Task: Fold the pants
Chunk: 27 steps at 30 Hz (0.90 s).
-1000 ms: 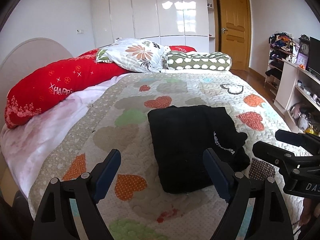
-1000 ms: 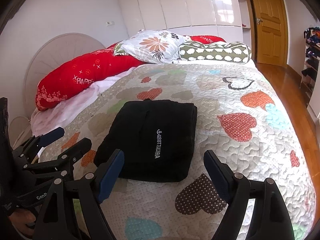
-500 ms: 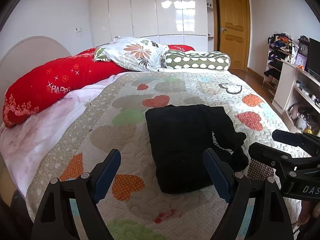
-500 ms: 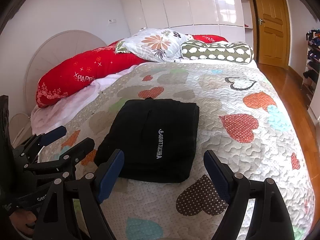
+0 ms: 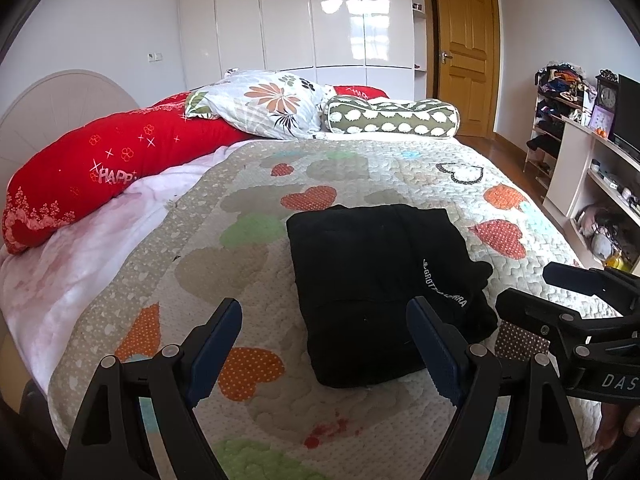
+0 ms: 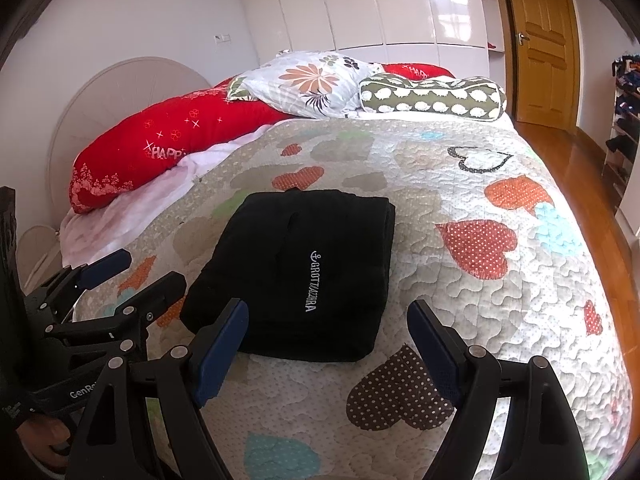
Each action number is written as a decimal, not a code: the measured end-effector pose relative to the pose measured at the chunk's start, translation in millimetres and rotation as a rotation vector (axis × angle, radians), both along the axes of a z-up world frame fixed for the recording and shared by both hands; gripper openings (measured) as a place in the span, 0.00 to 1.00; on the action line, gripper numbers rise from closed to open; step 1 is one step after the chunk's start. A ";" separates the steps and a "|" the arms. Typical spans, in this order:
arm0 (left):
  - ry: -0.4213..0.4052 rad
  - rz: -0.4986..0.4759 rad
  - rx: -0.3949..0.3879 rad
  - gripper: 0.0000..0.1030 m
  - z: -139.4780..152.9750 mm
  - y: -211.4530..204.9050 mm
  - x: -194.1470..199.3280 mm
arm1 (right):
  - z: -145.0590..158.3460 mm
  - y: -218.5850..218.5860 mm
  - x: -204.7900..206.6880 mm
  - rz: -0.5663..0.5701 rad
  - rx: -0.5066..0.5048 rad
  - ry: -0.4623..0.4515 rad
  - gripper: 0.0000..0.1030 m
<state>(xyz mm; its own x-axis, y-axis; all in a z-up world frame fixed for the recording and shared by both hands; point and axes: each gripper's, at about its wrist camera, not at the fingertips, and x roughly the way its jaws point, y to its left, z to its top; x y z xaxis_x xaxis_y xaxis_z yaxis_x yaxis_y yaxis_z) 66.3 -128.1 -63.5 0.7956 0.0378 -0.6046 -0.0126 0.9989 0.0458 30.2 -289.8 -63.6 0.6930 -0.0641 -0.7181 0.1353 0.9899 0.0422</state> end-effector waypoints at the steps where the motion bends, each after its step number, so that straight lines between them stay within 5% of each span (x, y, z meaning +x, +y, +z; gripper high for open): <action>1: 0.001 0.000 0.000 0.82 -0.2 -0.1 0.5 | -0.4 -0.4 0.0 -0.001 0.000 0.001 0.81; 27: 0.003 -0.005 -0.038 0.82 -3.1 6.7 -1.6 | -2.5 -28.7 -6.1 -0.073 -0.047 0.020 0.82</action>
<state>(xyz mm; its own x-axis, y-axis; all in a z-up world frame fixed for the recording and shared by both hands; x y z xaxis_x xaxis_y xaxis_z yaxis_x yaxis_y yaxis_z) 64.7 -121.4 -66.6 0.7937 0.0107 -0.6083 -0.0078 0.9999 0.0074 24.1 -318.5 -66.1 0.6710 -0.1484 -0.7265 0.2077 0.9782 -0.0079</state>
